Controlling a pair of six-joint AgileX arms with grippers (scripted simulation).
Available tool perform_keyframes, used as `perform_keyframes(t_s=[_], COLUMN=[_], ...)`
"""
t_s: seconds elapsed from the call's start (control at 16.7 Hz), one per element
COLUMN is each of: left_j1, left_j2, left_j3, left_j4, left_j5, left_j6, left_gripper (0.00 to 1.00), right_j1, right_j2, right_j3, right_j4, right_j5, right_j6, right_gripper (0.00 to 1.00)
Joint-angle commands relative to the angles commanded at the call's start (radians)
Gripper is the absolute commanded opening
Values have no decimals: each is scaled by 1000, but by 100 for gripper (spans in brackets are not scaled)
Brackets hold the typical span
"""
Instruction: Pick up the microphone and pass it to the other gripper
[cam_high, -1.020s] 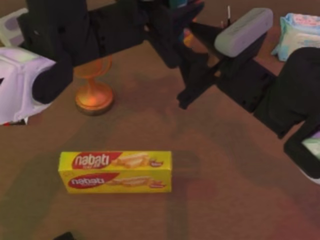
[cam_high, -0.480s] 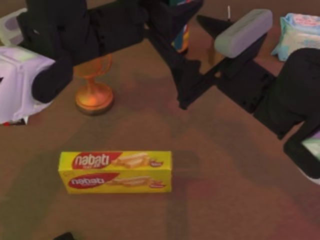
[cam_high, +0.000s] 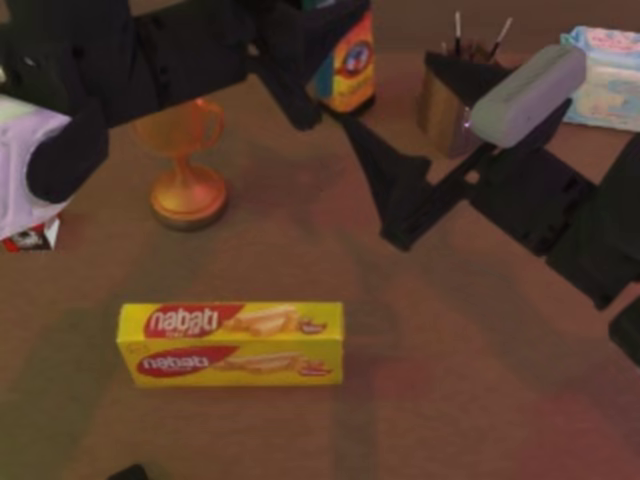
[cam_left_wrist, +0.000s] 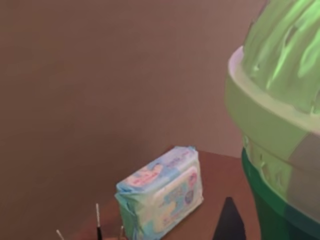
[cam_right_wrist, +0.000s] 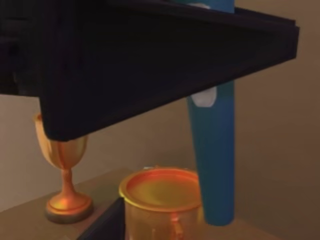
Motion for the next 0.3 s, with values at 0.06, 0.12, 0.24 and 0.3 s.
perform_keyframes(t_s=[0.06,0.12,0.24,0.3], left_j1=[26,48,83,90], left_j2=[-12,-23,-38,-42], left_j3=[-11,-21,-37,-40], left_j4=[-2,-3,-6,-6], left_j5=[21,40,68,74], left_j6=[1,2,2,3], left_gripper=[0,0,0,0], right_j1=[-5,-10,-16,-16], right_j2=[-41,-79,-128,-137], right_j3=[-47,-88,-138,-146], right_j4=[3,6,12,15], right_j5=[-7,-14,-25,-28], right_j6=[2,3,6,6], right_gripper=[100,100,100,100])
